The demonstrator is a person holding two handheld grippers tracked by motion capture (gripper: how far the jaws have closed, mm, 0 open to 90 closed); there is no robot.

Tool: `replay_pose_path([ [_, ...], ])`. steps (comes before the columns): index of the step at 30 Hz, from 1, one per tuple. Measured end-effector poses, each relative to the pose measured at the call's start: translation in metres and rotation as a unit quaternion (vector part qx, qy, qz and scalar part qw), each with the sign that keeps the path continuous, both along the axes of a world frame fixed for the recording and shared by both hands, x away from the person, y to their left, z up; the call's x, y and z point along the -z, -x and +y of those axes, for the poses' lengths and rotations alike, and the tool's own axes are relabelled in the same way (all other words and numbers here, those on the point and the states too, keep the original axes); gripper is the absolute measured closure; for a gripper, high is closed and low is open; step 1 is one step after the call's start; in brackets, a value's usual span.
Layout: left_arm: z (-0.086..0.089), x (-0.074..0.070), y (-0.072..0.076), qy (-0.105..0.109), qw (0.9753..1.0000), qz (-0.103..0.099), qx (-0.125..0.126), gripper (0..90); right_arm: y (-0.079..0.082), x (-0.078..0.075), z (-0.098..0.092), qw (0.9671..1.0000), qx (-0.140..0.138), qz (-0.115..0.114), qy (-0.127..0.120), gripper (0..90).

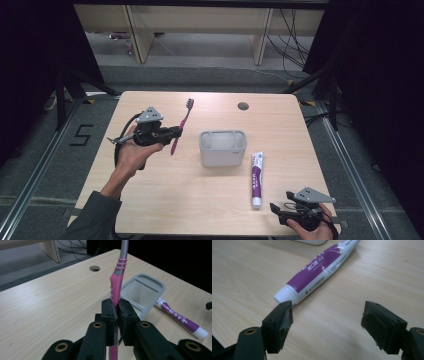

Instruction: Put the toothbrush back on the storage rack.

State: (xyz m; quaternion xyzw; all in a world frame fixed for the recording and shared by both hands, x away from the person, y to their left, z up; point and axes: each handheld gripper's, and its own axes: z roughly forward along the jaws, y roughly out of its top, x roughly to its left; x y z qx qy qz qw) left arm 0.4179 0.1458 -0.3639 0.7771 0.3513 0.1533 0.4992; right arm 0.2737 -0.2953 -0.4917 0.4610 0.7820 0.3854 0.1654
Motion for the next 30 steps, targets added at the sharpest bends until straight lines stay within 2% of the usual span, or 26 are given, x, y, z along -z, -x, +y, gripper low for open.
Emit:
replay_pose_path([
  [1, -0.002, -0.002, 0.0, -0.005, 1.0, -0.003, -0.004, 83.2, -0.001, 0.0, -0.001, 1.0, -0.002, -0.005, 0.003, 25.1],
  [2, -0.004, -0.003, -0.001, 0.0, 1.0, -0.006, -0.005, 83.2, 0.001, 0.0, 0.001, 0.9999, 0.006, 0.01, -0.008, 25.0],
  [5, -0.012, -0.004, -0.004, 0.004, 0.9999, -0.01, -0.001, 83.2, -0.001, 0.0, 0.0, 1.0, 0.002, 0.003, -0.006, 25.1],
  [8, -0.017, -0.005, -0.007, 0.012, 0.9999, -0.012, 0.0, 83.2, 0.0, 0.0, -0.001, 0.9999, 0.005, 0.007, -0.011, 25.1],
  [9, -0.019, -0.005, -0.008, 0.014, 0.9998, -0.011, -0.001, 83.2, -0.002, 0.0, -0.003, 1.0, -0.001, -0.009, 0.001, 25.1],
  [11, -0.022, -0.005, -0.011, 0.017, 0.9997, -0.014, -0.005, 83.2, -0.002, 0.0, -0.003, 0.9999, -0.002, -0.01, -0.001, 25.1],
  [13, -0.025, -0.006, -0.013, 0.02, 0.9996, -0.016, -0.005, 83.2, -0.002, 0.0, -0.002, 0.9999, -0.009, -0.005, -0.006, 25.1],
  [15, -0.028, -0.007, -0.015, 0.025, 0.9995, -0.018, -0.006, 83.2, 0.001, -0.001, 0.0, 0.9998, 0.006, 0.01, -0.013, 25.2],
  [18, -0.033, -0.009, -0.016, 0.032, 0.9992, -0.022, -0.005, 83.2, 0.0, 0.0, -0.001, 1.0, 0.004, 0.002, -0.008, 25.1],
  [20, -0.036, -0.01, -0.018, 0.04, 0.999, -0.02, -0.003, 83.2, -0.001, 0.0, -0.001, 0.9999, 0.001, 0.004, -0.011, 25.2],
  [21, -0.038, -0.01, -0.019, 0.039, 0.999, -0.019, -0.004, 83.1, -0.001, 0.0, -0.001, 1.0, -0.001, -0.003, -0.007, 25.2],
  [22, -0.04, -0.009, -0.019, 0.039, 0.999, -0.019, -0.003, 83.2, 0.001, -0.001, 0.0, 0.9999, 0.006, 0.007, -0.011, 25.1],
  [23, -0.041, -0.009, -0.02, 0.04, 0.999, -0.018, -0.003, 83.1, -0.002, 0.0, -0.002, 1.0, -0.005, -0.005, -0.003, 25.2],
  [26, -0.047, -0.009, -0.021, 0.043, 0.9989, -0.019, 0.0, 83.1, -0.001, 0.0, -0.002, 1.0, -0.007, -0.005, -0.004, 25.2],
  [27, -0.049, -0.008, -0.022, 0.046, 0.9988, -0.019, -0.002, 83.1, 0.001, -0.001, 0.0, 0.9999, 0.004, 0.007, -0.012, 25.1],
  [30, -0.054, -0.009, -0.025, 0.049, 0.9986, -0.021, -0.003, 83.2, 0.0, -0.001, 0.0, 1.0, -0.001, 0.002, -0.008, 25.2],
])
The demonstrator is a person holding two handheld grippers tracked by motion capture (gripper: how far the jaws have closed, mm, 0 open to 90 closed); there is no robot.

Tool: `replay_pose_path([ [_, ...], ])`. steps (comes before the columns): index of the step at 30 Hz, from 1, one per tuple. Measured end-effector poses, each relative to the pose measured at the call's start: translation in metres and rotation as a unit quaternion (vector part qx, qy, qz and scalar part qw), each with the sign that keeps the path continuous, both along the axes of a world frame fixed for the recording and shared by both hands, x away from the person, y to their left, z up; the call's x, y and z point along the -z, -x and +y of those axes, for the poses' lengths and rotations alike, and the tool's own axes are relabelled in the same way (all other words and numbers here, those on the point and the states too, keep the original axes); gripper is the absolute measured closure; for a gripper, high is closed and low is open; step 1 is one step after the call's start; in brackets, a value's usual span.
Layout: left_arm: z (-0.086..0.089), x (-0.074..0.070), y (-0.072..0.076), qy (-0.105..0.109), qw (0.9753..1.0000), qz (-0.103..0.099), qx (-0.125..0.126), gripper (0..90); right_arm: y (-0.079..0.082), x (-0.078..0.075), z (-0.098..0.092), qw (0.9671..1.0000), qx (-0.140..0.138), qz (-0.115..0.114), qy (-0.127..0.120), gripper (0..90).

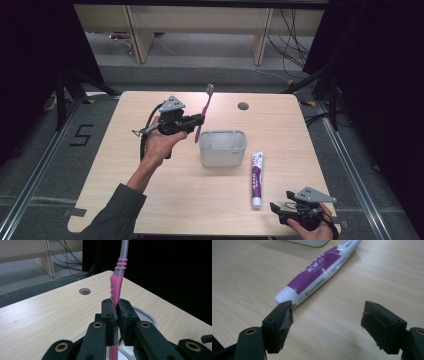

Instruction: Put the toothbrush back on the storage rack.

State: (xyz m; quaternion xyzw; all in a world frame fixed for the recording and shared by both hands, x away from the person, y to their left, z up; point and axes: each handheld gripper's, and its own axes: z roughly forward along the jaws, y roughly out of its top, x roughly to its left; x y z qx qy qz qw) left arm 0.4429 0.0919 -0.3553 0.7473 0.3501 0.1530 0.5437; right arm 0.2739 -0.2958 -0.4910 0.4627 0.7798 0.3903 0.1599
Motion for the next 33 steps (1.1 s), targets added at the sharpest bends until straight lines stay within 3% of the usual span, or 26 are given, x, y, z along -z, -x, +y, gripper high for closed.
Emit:
replay_pose_path([
  [7, -0.01, 0.003, -0.007, 0.012, 0.9999, 0.004, -0.001, 83.1, 0.0, 0.0, 0.0, 1.0, 0.002, 0.004, -0.005, 25.2],
  [9, -0.012, 0.005, -0.009, 0.014, 0.9999, 0.006, -0.005, 83.2, -0.001, 0.0, -0.001, 1.0, -0.002, -0.007, 0.001, 25.2],
  [11, -0.014, 0.007, -0.01, 0.015, 0.9998, 0.008, -0.006, 83.1, 0.001, 0.0, 0.001, 0.9999, 0.005, 0.008, -0.007, 25.2],
  [16, -0.018, 0.013, -0.013, 0.018, 0.9998, 0.007, -0.011, 83.1, 0.0, 0.0, 0.0, 1.0, -0.002, -0.002, 0.0, 25.2],
  [21, -0.016, 0.022, -0.016, 0.033, 0.9994, 0.003, -0.014, 83.2, 0.0, 0.0, 0.0, 1.0, -0.003, -0.004, 0.002, 25.2],
  [22, -0.015, 0.023, -0.017, 0.034, 0.9993, 0.003, -0.015, 83.1, 0.001, 0.0, 0.001, 1.0, 0.001, 0.005, -0.005, 25.2],
  [24, -0.013, 0.025, -0.018, 0.041, 0.999, 0.001, -0.017, 83.1, -0.002, 0.001, -0.002, 0.9999, -0.007, -0.008, 0.002, 25.2],
  [26, -0.012, 0.028, -0.018, 0.045, 0.9988, -0.001, -0.021, 83.1, 0.001, 0.0, 0.001, 0.9999, 0.005, 0.007, -0.006, 25.2],
  [29, -0.01, 0.034, -0.02, 0.045, 0.9986, 0.002, -0.027, 83.1, -0.002, 0.001, -0.002, 0.9999, -0.01, -0.009, 0.006, 25.2],
  [33, -0.01, 0.037, -0.021, 0.057, 0.9979, 0.004, -0.03, 83.1, -0.001, 0.0, -0.001, 0.9999, -0.008, -0.009, 0.007, 25.2],
])
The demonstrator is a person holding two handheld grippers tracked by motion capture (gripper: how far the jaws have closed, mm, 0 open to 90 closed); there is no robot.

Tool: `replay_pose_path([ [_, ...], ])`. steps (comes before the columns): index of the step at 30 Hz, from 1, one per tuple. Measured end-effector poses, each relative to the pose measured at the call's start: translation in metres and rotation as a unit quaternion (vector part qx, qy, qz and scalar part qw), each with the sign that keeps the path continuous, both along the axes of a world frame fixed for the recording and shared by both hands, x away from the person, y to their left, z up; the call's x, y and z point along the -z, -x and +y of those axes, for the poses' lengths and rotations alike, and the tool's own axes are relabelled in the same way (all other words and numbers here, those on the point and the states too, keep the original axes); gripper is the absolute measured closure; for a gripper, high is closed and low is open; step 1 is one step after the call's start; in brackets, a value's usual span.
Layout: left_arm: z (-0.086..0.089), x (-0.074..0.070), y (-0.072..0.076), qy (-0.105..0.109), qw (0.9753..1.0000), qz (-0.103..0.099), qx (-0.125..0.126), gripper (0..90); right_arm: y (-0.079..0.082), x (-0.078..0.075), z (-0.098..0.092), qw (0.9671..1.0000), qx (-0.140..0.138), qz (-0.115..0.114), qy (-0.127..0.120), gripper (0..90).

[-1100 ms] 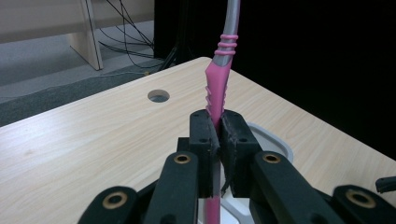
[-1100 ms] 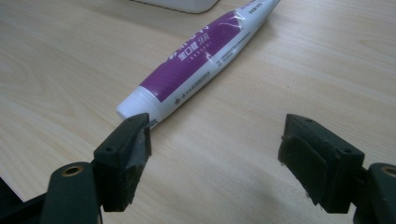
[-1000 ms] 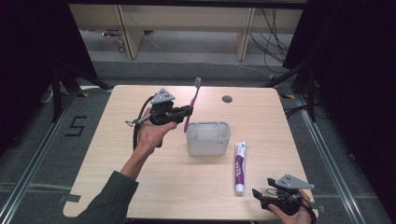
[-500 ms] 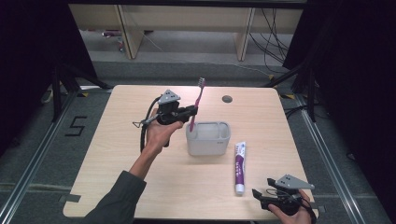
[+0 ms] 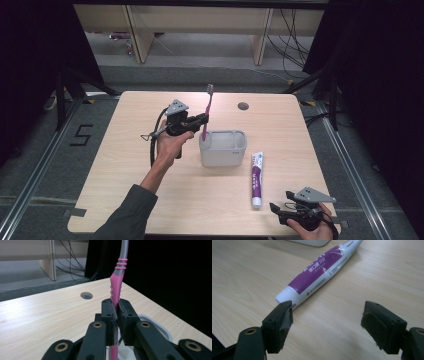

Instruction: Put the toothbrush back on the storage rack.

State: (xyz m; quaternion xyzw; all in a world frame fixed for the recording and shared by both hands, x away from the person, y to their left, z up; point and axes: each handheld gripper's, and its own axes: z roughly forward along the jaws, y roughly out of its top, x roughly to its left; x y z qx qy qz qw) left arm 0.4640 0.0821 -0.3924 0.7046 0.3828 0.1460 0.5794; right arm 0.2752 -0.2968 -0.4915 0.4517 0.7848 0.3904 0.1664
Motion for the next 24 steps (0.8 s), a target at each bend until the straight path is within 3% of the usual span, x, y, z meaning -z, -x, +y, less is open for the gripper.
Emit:
replay_pose_path([
  [2, -0.001, 0.002, 0.0, -0.003, 1.0, -0.002, -0.002, 83.1, 0.0, 0.0, 0.0, 0.9999, 0.0, 0.009, -0.006, 25.2],
  [6, 0.0, 0.008, -0.001, 0.006, 0.9999, 0.0, -0.008, 83.1, 0.0, 0.0, 0.0, 1.0, -0.001, 0.001, -0.001, 25.2],
  [7, 0.0, 0.009, -0.001, 0.011, 0.9999, 0.003, -0.006, 83.1, 0.0, 0.0, 0.001, 0.9999, -0.001, 0.01, -0.006, 25.2],
  [10, -0.001, 0.013, -0.001, 0.002, 1.0, 0.001, -0.007, 83.1, 0.0, 0.001, 0.001, 0.9999, -0.004, 0.01, -0.005, 25.2],
  [24, -0.003, 0.028, 0.002, -0.005, 0.9998, 0.003, -0.018, 83.0, 0.0, 0.001, 0.002, 1.0, -0.004, -0.002, 0.005, 25.2],
])
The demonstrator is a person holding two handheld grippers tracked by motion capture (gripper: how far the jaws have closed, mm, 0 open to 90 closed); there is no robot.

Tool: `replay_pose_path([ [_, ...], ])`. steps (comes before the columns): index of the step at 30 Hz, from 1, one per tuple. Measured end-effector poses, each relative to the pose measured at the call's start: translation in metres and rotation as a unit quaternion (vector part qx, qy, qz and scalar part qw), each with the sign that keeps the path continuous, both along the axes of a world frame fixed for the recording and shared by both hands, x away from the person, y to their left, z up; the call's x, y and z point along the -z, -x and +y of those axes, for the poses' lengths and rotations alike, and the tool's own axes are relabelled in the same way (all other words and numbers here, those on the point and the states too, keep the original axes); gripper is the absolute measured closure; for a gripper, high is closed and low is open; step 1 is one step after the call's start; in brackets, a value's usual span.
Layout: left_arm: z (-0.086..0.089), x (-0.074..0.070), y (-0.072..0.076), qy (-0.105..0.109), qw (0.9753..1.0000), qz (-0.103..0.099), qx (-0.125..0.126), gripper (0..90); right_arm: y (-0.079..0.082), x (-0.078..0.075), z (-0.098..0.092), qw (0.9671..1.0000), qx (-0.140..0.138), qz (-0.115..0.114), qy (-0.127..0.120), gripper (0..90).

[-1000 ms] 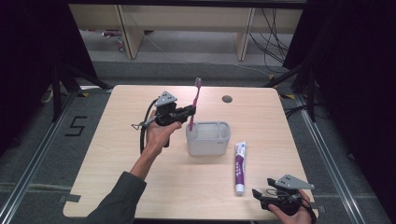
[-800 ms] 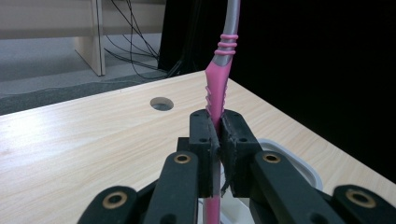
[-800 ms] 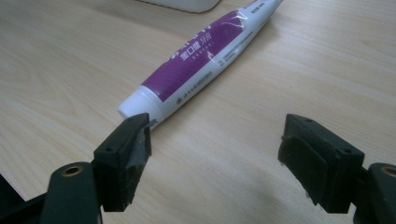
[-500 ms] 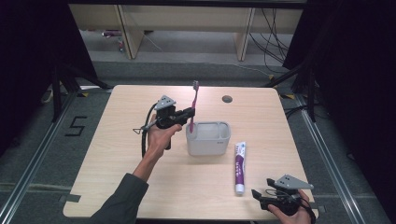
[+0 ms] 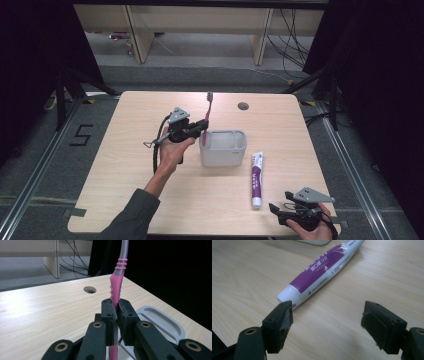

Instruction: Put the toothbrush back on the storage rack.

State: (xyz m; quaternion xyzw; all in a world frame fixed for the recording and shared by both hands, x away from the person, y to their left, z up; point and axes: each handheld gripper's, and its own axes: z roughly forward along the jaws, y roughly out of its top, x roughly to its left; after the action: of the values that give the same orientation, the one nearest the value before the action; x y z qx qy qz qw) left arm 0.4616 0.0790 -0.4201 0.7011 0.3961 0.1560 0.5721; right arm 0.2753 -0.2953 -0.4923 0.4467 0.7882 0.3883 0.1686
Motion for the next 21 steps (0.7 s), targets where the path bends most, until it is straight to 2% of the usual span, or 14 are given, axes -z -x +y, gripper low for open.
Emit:
replay_pose_path([
  [4, 0.0, 0.005, 0.001, 0.003, 1.0, 0.005, 0.0, 83.0, 0.0, 0.0, 0.0, 1.0, 0.0, 0.0, 0.0, 25.2],
  [6, -0.001, 0.006, 0.002, -0.005, 1.0, 0.005, -0.001, 83.0, 0.0, 0.0, 0.0, 1.0, 0.0, 0.0, 0.001, 25.2],
  [7, 0.0, 0.007, 0.002, -0.005, 1.0, 0.006, -0.002, 82.9, 0.0, 0.0, 0.001, 0.9999, -0.003, 0.01, -0.008, 25.2],
  [9, 0.0, 0.007, 0.001, -0.004, 0.9999, 0.008, -0.005, 82.9, 0.0, 0.0, 0.001, 1.0, -0.002, 0.001, 0.0, 25.2],
  [10, 0.0, 0.007, 0.002, -0.006, 0.9999, 0.008, -0.004, 83.0, 0.0, 0.001, 0.001, 0.9999, -0.004, 0.009, -0.007, 25.2],
  [11, 0.0, 0.007, 0.002, -0.009, 0.9999, 0.007, -0.004, 82.9, 0.0, 0.0, 0.001, 1.0, -0.002, 0.003, -0.001, 25.2],
  [14, -0.001, 0.009, 0.003, -0.022, 0.9997, 0.006, -0.005, 82.9, 0.0, 0.0, 0.001, 1.0, -0.002, 0.004, -0.001, 25.2],
  [21, 0.0, 0.013, 0.004, -0.028, 0.9995, 0.009, -0.01, 82.7, 0.0, 0.001, 0.002, 0.9999, -0.005, 0.01, -0.006, 25.2],
])
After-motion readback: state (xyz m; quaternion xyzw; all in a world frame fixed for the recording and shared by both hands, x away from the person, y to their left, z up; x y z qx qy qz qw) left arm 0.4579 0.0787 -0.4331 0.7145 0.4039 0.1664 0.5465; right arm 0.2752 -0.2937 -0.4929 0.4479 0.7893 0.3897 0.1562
